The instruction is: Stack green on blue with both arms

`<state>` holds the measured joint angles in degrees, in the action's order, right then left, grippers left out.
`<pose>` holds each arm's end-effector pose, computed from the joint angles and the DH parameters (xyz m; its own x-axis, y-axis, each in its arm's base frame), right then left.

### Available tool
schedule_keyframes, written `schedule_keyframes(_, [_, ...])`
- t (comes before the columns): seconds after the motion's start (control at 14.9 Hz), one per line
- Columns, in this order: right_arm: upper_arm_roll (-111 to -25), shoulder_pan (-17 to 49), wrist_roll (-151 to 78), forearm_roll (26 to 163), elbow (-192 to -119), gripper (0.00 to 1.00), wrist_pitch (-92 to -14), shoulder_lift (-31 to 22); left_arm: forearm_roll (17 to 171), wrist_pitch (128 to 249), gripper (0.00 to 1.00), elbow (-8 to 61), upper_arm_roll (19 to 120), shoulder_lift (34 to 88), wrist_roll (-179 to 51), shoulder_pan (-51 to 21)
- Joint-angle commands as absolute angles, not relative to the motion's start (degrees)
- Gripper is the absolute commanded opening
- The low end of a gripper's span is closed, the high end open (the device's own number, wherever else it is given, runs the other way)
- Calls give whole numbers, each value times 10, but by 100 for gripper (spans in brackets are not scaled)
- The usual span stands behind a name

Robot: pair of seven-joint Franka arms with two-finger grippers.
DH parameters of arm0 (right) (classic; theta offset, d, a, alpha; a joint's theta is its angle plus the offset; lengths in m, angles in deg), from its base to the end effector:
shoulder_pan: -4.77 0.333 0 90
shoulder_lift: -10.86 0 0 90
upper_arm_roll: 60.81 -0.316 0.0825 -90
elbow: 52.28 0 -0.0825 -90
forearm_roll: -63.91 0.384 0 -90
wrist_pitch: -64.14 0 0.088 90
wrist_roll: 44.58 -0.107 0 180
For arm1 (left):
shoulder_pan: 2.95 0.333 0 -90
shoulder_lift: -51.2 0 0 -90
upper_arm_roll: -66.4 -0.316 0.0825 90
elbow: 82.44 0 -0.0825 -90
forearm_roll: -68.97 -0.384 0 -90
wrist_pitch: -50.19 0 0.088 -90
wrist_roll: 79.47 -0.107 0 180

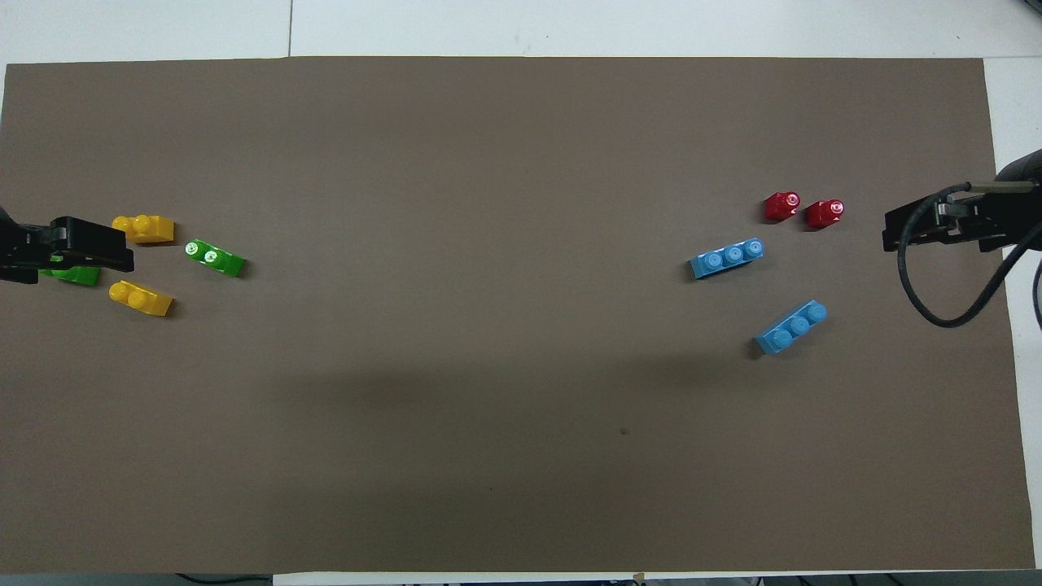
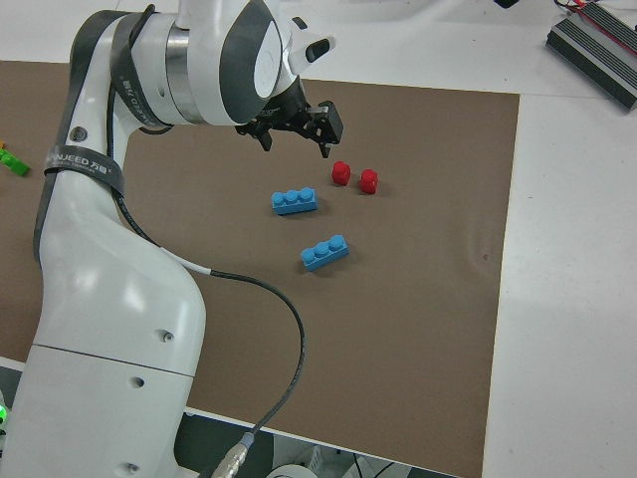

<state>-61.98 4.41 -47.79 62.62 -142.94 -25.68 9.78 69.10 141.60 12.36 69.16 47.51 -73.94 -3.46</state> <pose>0.5591 0.0054 0.6083 0.9986 -0.0419 -0.0322 -0.0412 -0.9989 0.0240 0.5352 -0.0317 0.6221 0.9992 0.0396 0.0052 0.0396 -0.9992 -0.0003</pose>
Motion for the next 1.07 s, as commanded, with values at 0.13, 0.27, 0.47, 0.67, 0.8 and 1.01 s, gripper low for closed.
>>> schedule_keyframes(0.13, [-625,36,-486,626,-1422,100,-252,95,691,1410,100,120,689,471,-735,-38])
schedule_keyframes(0.27, [-625,22,-485,628,-1424,100,-252,95,691,1410,100,120,689,471,-735,-37])
schedule_keyframes(0.47, [-625,21,-487,628,-1439,100,-256,102,691,1411,100,120,689,471,-735,-37])
schedule_keyframes(0.67, [-625,23,-505,629,-1450,100,-302,103,691,1412,100,121,689,471,-730,-36])
schedule_keyframes(0.8, [-625,25,-538,629,-1461,100,-325,104,691,1413,100,122,689,471,-726,-34])
schedule_keyframes(1.01, [-625,26,-561,628,-1470,100,-325,109,691,1450,100,155,688,456,-654,-34])
